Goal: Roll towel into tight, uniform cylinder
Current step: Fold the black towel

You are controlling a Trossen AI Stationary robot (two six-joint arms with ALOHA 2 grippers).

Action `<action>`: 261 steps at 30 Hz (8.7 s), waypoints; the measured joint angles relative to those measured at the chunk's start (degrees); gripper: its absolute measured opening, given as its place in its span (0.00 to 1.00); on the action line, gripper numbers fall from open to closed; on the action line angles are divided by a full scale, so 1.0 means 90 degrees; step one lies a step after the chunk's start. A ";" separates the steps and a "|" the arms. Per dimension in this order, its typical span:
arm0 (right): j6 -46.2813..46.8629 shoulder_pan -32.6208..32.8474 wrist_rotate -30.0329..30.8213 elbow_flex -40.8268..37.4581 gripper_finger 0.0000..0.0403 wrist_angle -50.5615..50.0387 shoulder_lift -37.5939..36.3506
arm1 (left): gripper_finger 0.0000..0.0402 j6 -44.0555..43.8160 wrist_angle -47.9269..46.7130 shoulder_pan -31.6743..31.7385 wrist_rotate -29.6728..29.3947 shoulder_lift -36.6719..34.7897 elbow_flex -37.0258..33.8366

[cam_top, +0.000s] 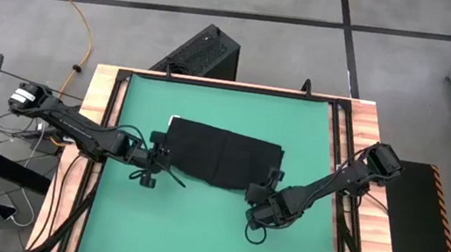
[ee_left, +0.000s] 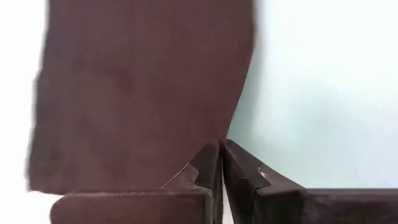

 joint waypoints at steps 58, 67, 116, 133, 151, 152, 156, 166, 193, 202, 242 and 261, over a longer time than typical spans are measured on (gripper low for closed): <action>-1.0341 -0.4947 -0.3842 0.0903 0.41 0.2541 0.0839 | 0.18 -0.1630 0.4351 0.1217 -0.0066 0.0002 -0.0482; -1.1081 -0.4893 -0.3856 0.1127 0.41 0.2918 0.1248 | 0.18 -0.2597 0.5469 0.1217 -0.0210 0.0007 -0.1294; -0.9265 -0.4522 -0.3562 0.3210 0.40 0.1492 0.2365 | 0.18 -0.3003 0.4292 0.1025 0.0255 0.0005 -0.1320; -0.9163 -0.4648 -0.3497 0.3932 0.38 0.0241 0.2346 | 0.00 -0.4075 0.2026 0.0355 -0.0108 0.0005 -0.1316; -0.8598 -0.5023 -0.2699 0.4384 0.35 -0.0732 0.2344 | 0.00 -0.1743 0.3172 0.2364 -0.2361 0.0005 -0.1324; -0.8598 -0.5048 -0.2704 0.4384 0.35 -0.0735 0.2344 | 0.00 -0.1403 0.3622 0.2489 -0.2342 0.0005 -0.1324; -0.8674 -0.5155 -0.3040 0.4384 0.35 -0.0733 0.2344 | 0.00 -0.0815 0.4768 0.2615 -0.1127 -0.0088 -0.1323; -0.8655 -0.5039 -0.3560 0.4384 0.08 -0.0852 0.2344 | 0.00 -0.2740 0.3613 0.1027 -0.0416 0.0409 -0.1328; -0.4159 -0.3643 -0.2030 0.1932 0.00 -0.2344 0.2300 | 0.00 -0.2981 0.3935 0.0066 -0.0641 0.1333 -0.1319; -0.3054 -0.2503 -0.2426 0.1788 0.00 -0.2709 0.2322 | 0.00 -0.2717 0.3925 0.0088 -0.0581 0.1333 -0.1319; -0.5185 -0.2523 -0.2578 0.4828 0.00 -0.1424 0.1689 | 0.00 -0.1740 0.6840 -0.0206 -0.0252 0.1542 -0.1319; -0.4342 -0.2182 -0.2098 0.4830 0.00 -0.2696 0.0141 | 0.00 -0.1296 0.5558 -0.0755 -0.0697 0.3727 0.0737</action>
